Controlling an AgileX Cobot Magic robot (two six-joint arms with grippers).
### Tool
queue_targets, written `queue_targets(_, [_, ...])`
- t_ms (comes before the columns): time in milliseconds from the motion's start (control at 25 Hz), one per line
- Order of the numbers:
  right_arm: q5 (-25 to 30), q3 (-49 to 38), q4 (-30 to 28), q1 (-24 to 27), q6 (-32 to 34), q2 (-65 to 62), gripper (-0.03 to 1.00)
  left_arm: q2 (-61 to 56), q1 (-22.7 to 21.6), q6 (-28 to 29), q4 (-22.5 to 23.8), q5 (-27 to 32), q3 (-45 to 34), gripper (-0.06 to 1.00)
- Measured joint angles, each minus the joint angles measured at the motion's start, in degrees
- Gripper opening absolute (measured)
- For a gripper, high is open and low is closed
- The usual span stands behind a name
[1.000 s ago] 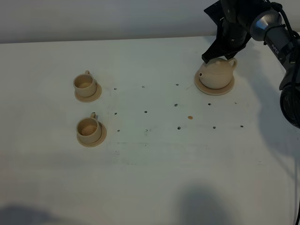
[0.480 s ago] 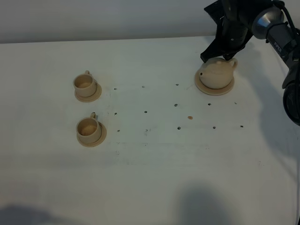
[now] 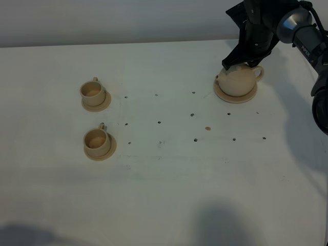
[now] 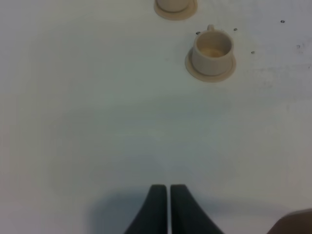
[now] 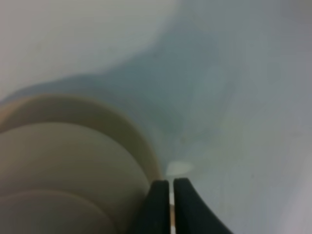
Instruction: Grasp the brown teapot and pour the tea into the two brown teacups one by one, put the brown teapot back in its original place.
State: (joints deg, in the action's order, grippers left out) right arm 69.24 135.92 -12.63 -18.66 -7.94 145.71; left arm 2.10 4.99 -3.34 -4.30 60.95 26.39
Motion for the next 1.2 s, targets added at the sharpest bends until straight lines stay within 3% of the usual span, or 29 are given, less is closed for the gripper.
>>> queue_targets(560, [0.06,-0.02,-0.22,0.09,0.58,0.00,0.02,0.00,0.00,0.04,0.00,0.00,0.00,-0.01])
queue_targets(1200, [0.79,1.95,-0.03,0.03,-7.09,0.00,0.02,0.00,0.00,0.04,0.00,0.00,0.00,-0.01])
